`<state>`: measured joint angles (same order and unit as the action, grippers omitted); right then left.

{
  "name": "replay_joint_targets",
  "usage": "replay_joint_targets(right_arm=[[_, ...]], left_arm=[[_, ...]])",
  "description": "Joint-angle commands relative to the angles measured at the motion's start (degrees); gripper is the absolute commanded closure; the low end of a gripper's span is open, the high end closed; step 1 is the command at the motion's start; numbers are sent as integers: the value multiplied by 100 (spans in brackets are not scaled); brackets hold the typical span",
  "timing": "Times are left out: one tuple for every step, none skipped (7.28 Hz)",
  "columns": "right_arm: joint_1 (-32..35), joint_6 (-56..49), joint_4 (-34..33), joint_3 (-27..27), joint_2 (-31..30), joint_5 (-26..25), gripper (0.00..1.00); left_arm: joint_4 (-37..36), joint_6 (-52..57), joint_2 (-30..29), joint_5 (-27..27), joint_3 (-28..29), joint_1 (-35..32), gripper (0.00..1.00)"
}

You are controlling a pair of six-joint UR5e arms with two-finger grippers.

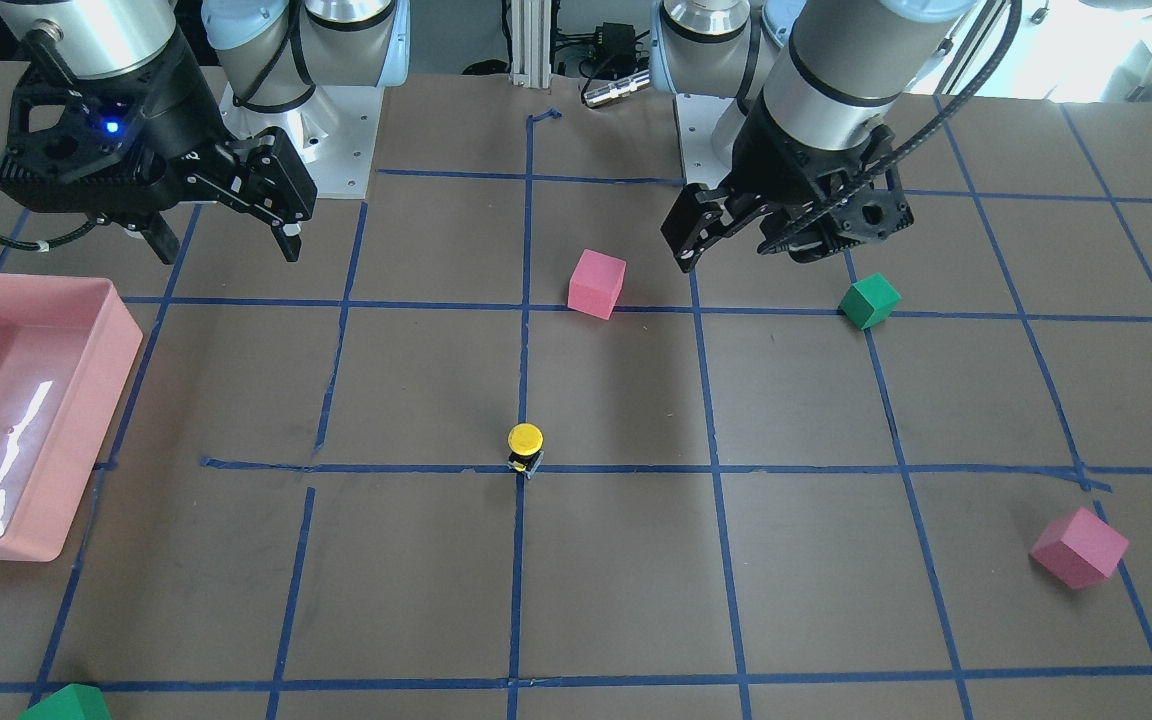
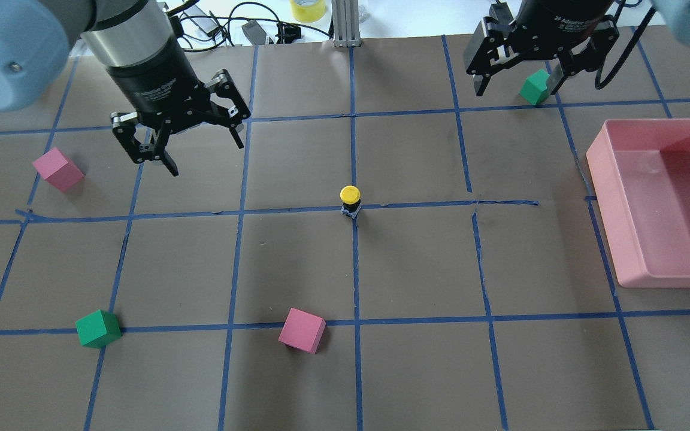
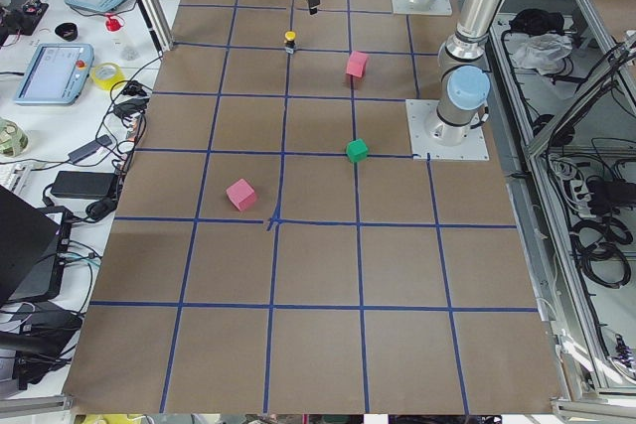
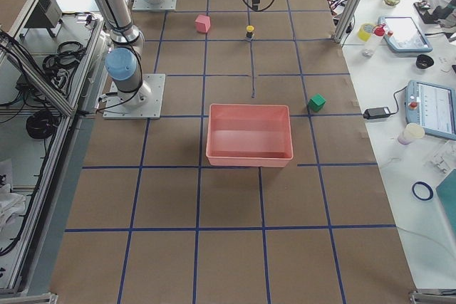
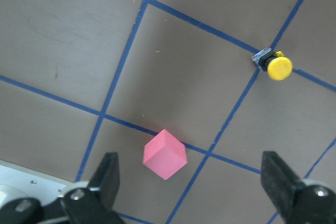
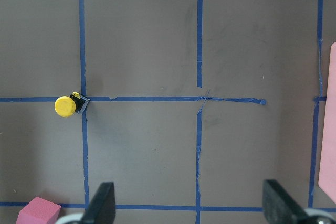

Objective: Align button upright

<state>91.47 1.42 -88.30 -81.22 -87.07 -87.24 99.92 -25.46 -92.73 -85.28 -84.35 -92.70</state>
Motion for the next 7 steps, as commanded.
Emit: replay_joint_targets(right_arm=[[-6, -2, 15, -60, 6, -29, 0], [-6, -19, -3, -60, 6, -12, 0], [3, -28, -3, -52, 6, 6, 0], [-6, -63, -3, -60, 6, -20, 0], [-6, -63, -3, -78, 6, -29, 0], [-6, -72, -3, -78, 6, -21, 0], [-6, -72, -3, -78, 6, -21, 0]], left_arm=[[559, 340, 141, 63, 50, 304, 0], [703, 540, 167, -171, 59, 322, 0], [643, 1238, 176, -330, 189, 470, 0], [155, 1489, 185, -384, 199, 524, 0], [-720, 1500, 142, -454, 52, 516, 0], [-1616, 1491, 115, -446, -298, 516, 0], [-2086, 1482, 141, -455, -563, 507, 0]])
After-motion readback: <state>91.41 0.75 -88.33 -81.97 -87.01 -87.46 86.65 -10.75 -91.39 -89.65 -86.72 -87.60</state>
